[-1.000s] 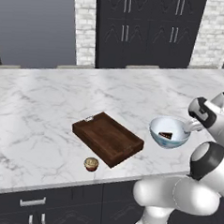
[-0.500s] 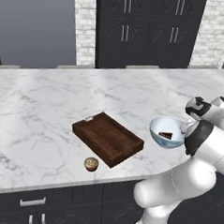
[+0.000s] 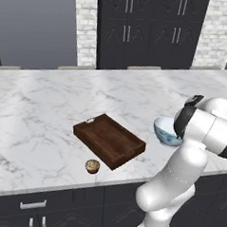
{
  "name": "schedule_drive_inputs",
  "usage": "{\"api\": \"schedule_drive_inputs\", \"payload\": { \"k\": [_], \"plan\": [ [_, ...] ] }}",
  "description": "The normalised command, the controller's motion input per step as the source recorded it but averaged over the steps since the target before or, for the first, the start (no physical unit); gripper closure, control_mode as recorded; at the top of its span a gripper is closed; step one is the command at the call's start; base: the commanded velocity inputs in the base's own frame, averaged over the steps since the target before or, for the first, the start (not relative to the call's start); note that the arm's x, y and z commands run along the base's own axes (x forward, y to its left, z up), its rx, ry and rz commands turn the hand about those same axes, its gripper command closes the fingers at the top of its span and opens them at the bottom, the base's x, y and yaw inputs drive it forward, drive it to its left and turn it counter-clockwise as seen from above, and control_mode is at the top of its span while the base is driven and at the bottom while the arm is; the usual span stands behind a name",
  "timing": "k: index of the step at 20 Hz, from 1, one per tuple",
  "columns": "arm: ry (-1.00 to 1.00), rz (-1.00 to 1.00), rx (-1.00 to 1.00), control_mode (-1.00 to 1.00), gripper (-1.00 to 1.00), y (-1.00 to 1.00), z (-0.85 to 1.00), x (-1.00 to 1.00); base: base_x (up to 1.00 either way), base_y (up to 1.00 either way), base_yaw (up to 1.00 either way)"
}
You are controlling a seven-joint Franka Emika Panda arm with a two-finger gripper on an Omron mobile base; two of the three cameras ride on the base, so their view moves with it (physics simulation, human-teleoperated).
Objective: Place the bowl with cake and the cupcake onto the tray.
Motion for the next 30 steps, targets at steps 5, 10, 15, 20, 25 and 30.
{"api": "schedule_drive_inputs", "payload": {
  "k": [5, 10, 15, 20, 25, 30],
  "plan": [
    [0.02, 0.0, 0.0, -1.0, 1.0, 0.0, -0.36, 0.33, 0.0, 0.0, 0.0],
    [0.0, 0.0, 0.0, -1.0, 1.0, 0.0, -0.26, 0.19, 0.0, 0.0, 0.0],
    [0.0, 0.0, 0.0, -1.0, 1.0, 0.0, -0.15, 0.13, 0.0, 0.0, 0.0],
    [-0.02, 0.0, 0.01, -1.0, 1.0, 0.1, 0.32, 0.0, 0.0, 0.0, 0.0],
    [-0.01, -0.02, 0.03, -1.0, 1.0, 0.18, 0.48, 0.0, 0.0, 0.0, 0.0],
    [0.0, -0.02, 0.18, -1.0, 1.0, 0.03, 0.43, 0.05, 0.0, 0.0, 0.0]
  ]
}}
